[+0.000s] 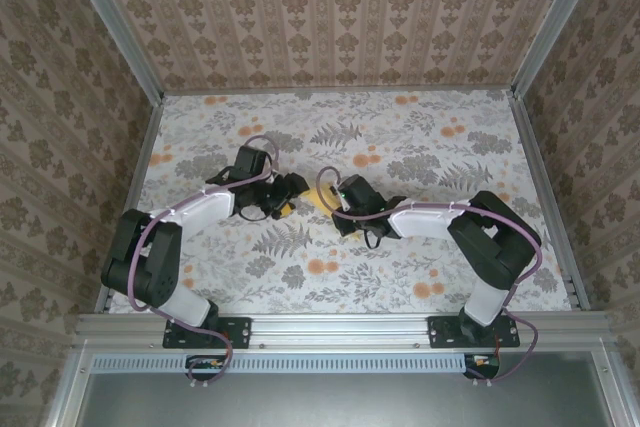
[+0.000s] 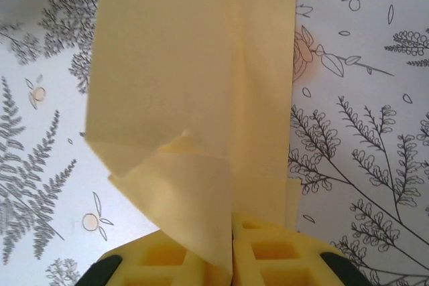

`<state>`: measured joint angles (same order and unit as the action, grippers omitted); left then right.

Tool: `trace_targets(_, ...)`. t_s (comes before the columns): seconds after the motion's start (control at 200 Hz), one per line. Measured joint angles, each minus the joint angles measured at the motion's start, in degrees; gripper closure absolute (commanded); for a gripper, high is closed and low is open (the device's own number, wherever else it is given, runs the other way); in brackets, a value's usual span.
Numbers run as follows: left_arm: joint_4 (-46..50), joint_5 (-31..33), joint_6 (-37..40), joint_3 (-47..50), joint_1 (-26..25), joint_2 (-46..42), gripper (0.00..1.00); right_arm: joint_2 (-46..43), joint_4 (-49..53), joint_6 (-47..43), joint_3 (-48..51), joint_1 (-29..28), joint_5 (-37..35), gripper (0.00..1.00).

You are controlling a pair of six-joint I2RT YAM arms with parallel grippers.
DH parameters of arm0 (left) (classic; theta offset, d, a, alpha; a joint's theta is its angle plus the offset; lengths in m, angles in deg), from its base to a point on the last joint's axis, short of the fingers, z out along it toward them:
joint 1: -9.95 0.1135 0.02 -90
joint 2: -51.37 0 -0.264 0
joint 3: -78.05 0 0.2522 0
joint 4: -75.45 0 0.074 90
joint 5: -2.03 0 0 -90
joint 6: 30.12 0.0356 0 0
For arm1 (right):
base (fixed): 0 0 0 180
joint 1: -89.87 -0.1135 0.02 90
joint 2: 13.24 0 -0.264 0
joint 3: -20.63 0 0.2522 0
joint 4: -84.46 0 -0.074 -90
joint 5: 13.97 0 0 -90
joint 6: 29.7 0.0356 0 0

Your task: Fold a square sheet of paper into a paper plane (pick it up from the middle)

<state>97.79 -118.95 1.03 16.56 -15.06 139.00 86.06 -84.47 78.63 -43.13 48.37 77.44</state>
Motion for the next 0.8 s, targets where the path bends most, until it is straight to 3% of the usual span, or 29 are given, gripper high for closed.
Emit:
trace_targets(0.34, -1.46, -0.07, 1.07, 1.27, -0.44, 0.00, 0.36, -0.24, -3.32, 3.08, 0.96, 4.48, 14.32, 0.84)
trace_targets(0.8, -8.37, -0.96, 3.21, 2.45, -3.45, 0.35, 0.53, 5.05, -4.55, 4.83, -0.52, 6.49, 27.10, 0.79)
